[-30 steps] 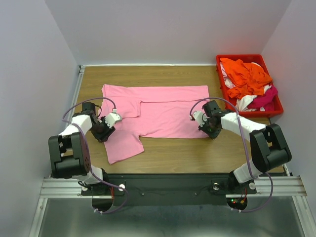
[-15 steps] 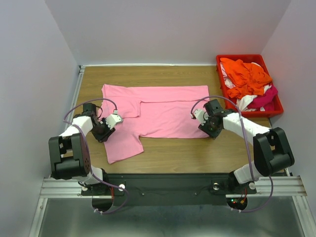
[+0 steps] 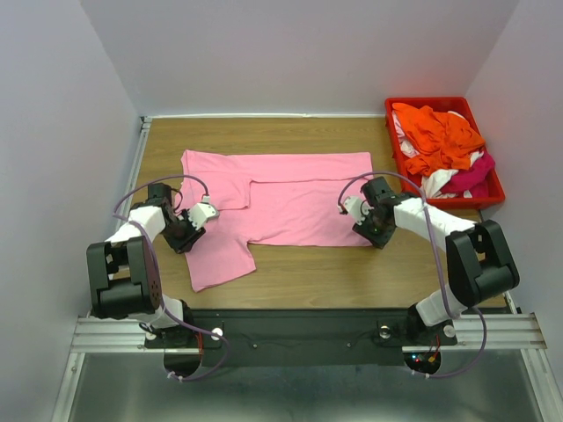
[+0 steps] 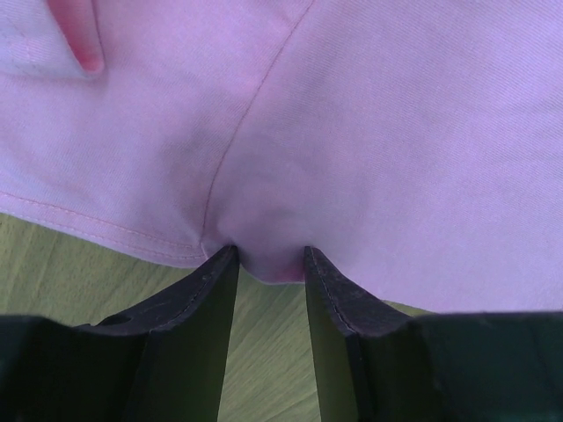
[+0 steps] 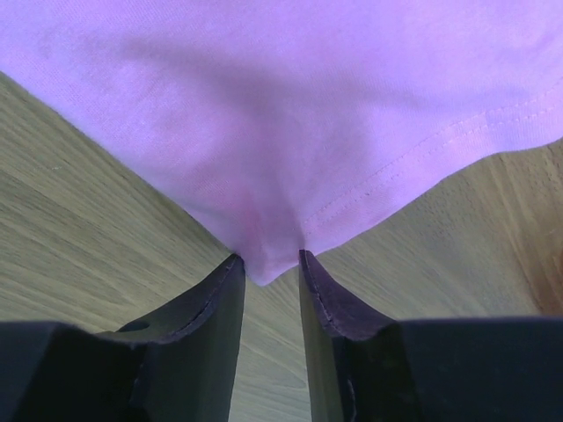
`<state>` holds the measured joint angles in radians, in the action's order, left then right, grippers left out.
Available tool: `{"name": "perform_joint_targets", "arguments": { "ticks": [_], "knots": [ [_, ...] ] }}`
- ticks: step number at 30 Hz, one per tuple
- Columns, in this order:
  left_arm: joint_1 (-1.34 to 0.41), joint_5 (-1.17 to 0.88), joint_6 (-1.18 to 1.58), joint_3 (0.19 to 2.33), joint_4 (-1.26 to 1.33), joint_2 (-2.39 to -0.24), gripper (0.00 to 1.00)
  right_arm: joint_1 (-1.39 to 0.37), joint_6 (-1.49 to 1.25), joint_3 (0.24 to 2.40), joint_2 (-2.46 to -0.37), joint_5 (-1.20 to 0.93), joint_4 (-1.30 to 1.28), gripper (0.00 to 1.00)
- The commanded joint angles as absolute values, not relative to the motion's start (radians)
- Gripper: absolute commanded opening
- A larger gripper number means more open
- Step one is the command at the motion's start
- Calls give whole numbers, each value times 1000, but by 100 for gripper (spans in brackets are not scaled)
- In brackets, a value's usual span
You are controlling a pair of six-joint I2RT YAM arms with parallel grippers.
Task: Fold and stack the t-shirts
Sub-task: Fold the tshirt
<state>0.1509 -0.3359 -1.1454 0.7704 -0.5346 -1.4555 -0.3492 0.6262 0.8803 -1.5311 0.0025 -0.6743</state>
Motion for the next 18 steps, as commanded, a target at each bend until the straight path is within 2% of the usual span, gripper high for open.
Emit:
{"name": "perform_joint_targets", "arguments": {
  "ticks": [1, 4, 8, 18],
  "knots": [
    [150, -345, -1161, 773, -621, -1467, 48, -357, 646, 865, -1543, -25, -673, 34],
    [150, -363, -1166, 784, -641, -1447, 48, -356, 652, 848, -1549, -15, -658, 29],
    [150, -382, -1177, 785, -689, -1410, 49, -354, 649, 844, -1545, -14, -652, 15],
    [150, -387, -1183, 745, -678, -1402, 49, -356, 643, 861, -1543, -11, -652, 1]
  ]
}}
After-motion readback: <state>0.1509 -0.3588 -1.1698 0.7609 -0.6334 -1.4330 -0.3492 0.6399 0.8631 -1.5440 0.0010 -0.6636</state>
